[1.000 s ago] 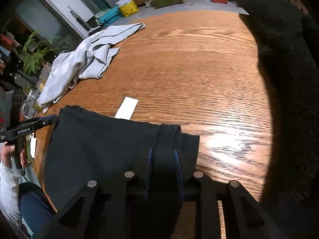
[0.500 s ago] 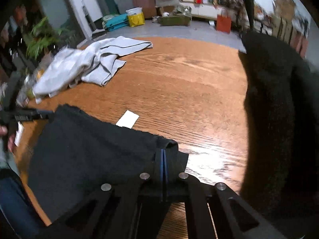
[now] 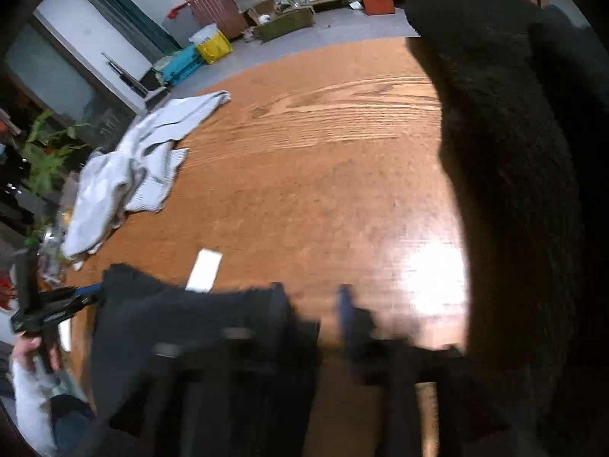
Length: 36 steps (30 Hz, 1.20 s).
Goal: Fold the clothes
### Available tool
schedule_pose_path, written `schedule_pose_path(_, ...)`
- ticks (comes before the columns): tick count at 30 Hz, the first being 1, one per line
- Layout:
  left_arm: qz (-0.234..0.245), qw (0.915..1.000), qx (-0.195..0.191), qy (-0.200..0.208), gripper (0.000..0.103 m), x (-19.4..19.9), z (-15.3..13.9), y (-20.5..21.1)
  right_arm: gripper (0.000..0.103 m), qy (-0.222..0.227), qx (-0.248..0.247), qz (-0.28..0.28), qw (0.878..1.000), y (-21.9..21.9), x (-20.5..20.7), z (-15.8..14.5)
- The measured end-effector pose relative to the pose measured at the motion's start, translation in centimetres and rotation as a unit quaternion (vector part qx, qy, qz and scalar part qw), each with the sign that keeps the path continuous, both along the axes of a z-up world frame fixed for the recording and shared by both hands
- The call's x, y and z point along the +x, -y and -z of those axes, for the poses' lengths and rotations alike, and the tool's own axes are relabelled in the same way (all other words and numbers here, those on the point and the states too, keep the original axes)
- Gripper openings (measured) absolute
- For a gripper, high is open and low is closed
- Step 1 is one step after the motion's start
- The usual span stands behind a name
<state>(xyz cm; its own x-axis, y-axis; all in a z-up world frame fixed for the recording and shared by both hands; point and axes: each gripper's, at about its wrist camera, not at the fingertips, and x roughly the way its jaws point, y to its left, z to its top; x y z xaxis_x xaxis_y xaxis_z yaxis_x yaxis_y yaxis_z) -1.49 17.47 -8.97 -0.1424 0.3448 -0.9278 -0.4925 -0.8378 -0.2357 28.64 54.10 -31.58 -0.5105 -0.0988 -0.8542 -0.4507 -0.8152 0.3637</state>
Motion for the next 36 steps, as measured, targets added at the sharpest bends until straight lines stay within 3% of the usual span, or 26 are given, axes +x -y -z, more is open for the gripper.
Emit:
schedule_pose_path(7,-0.03,0.9995,0.003,-0.012,0.031,-1.3,-0.5,-0.2,0.048,-0.001,0.029,-0.018,0.999,1.6,1.5,-0.2)
schedule_pose_path(14,-0.023,0.9994,-0.012,-0.023,0.031,-1.5,0.3,-1.3,0.048,0.013,0.039,-0.022,0.999,1.5,-1.4,1.4)
schedule_pose_path(16,-0.022,0.9994,-0.011,-0.026,0.031,-1.4,0.2,-1.2,0.034,0.018,0.027,-0.033,0.999,1.9,-2.2,1.6)
schedule_pose_path(17,-0.022,0.9994,-0.009,-0.027,0.031,-1.4,0.1,-1.2,0.002,0.021,0.021,-0.039,0.999,2.0,-2.5,1.8)
schedule_pose_path(23,-0.022,0.9994,0.002,-0.028,0.031,-1.4,-0.3,-1.3,0.002,-0.026,0.024,-0.013,0.999,1.0,-1.2,-1.5)
schedule_pose_path(26,-0.019,0.9993,0.0,-0.032,0.031,-1.2,-0.3,-1.5,0.002,-0.006,0.055,-0.007,0.998,1.3,-1.7,-0.3)
schedule_pose_path(28,-0.017,0.9993,-0.001,-0.034,0.031,-1.1,-0.5,-1.3,0.012,0.033,0.088,0.006,0.996,1.2,-1.7,0.9)
schedule_pose_path(30,-0.018,0.9994,0.001,-0.031,0.031,-1.1,-0.7,-1.0,0.035,0.057,0.096,0.014,0.994,0.7,-1.0,1.6)
schedule_pose_path(32,-0.02,0.9995,0.003,-0.025,0.031,-0.7,-1.0,-0.5,0.035,0.065,0.09,0.021,0.994,0.3,0.2,1.6)
schedule_pose_path(36,-0.005,0.9998,0.015,-0.01,0.036,1.9,-2.1,0.9,0.037,0.019,0.033,0.001,0.999,1.4,4.9,-0.6)
